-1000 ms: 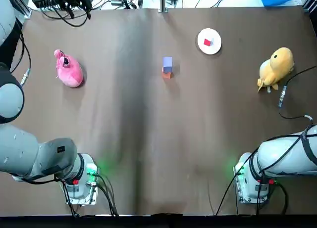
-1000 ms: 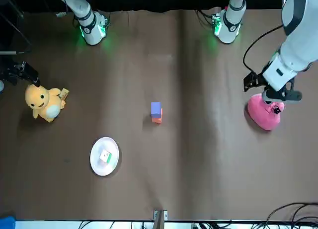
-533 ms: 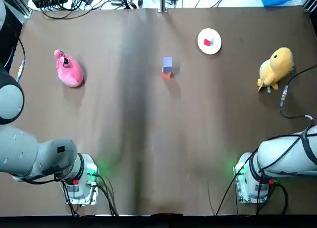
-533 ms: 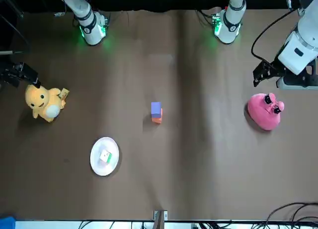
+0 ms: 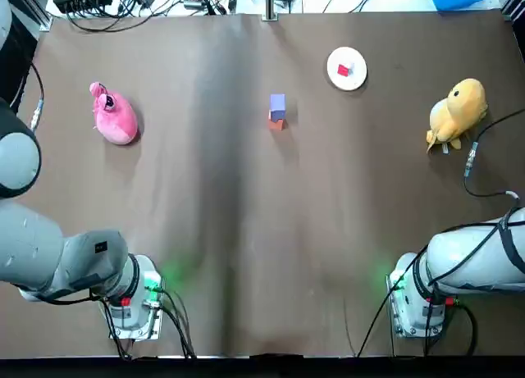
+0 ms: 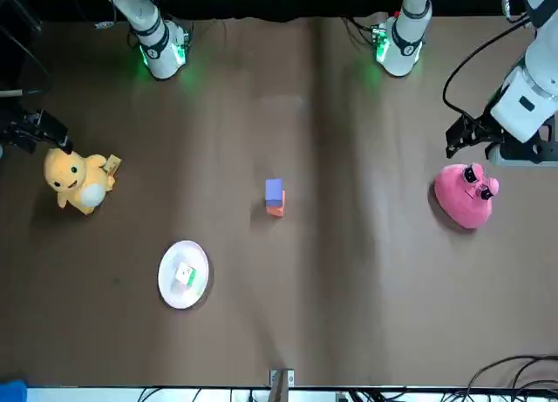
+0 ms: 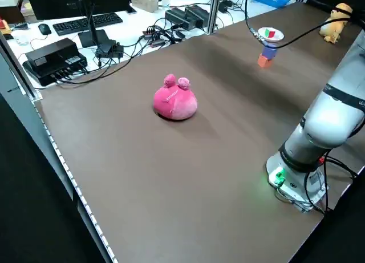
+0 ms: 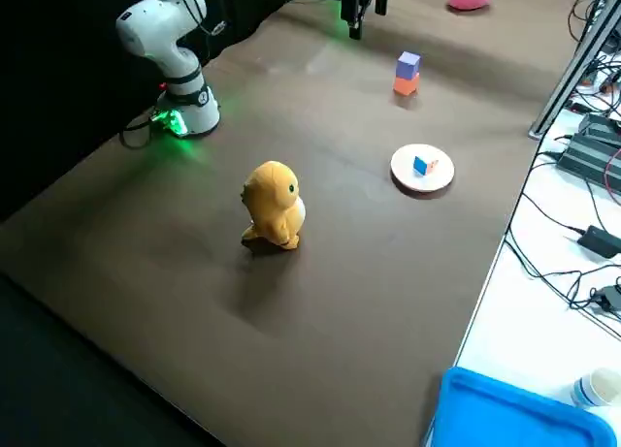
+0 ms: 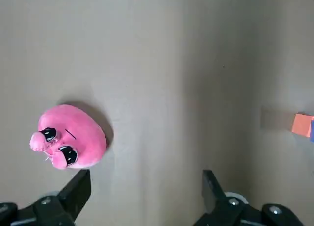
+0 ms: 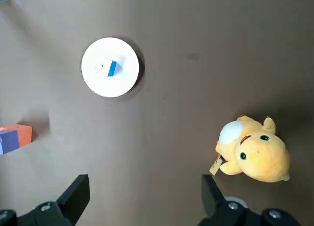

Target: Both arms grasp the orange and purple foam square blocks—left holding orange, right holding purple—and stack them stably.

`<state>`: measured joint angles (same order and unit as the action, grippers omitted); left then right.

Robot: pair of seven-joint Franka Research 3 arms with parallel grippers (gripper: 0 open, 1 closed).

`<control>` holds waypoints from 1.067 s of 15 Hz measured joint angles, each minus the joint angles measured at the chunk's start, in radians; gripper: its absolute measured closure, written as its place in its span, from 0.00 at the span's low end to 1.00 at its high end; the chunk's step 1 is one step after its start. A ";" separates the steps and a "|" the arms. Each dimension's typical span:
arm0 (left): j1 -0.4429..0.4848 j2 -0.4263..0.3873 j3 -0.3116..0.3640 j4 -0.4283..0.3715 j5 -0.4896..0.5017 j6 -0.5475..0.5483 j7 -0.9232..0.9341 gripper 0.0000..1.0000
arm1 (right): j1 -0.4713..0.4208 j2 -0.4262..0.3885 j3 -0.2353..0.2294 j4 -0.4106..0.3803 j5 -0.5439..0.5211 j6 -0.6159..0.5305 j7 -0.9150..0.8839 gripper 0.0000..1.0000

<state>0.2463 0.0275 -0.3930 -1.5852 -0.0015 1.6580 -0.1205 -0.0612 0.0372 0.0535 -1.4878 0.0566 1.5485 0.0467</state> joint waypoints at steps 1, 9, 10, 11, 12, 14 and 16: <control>0.000 0.006 0.001 0.004 0.000 0.000 -0.022 0.00 | 0.000 0.000 0.000 0.000 0.000 -0.002 0.000 0.00; 0.002 0.006 0.002 0.012 0.007 0.000 -0.088 0.00 | 0.000 0.000 0.000 0.000 0.001 -0.028 0.000 0.00; 0.002 0.006 0.004 0.017 0.011 0.000 -0.071 0.00 | 0.000 0.000 0.000 0.000 0.001 -0.028 0.000 0.00; 0.003 0.006 0.006 0.022 0.015 0.000 -0.048 0.00 | 0.000 0.000 0.000 0.000 0.001 -0.028 0.000 0.00; 0.004 0.006 0.008 0.028 0.016 0.000 -0.030 0.00 | 0.000 0.000 0.000 0.000 0.001 -0.028 0.000 0.00; 0.008 0.006 0.009 0.045 0.018 -0.019 -0.013 0.00 | 0.000 0.000 0.000 0.000 0.001 -0.029 0.000 0.00; 0.008 0.006 0.014 0.066 0.019 -0.042 0.005 0.00 | 0.000 0.000 0.000 0.000 0.001 -0.029 0.000 0.00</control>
<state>0.2542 0.0336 -0.3788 -1.5189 0.0177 1.6160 -0.1154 -0.0617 0.0372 0.0534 -1.4877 0.0572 1.5200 0.0467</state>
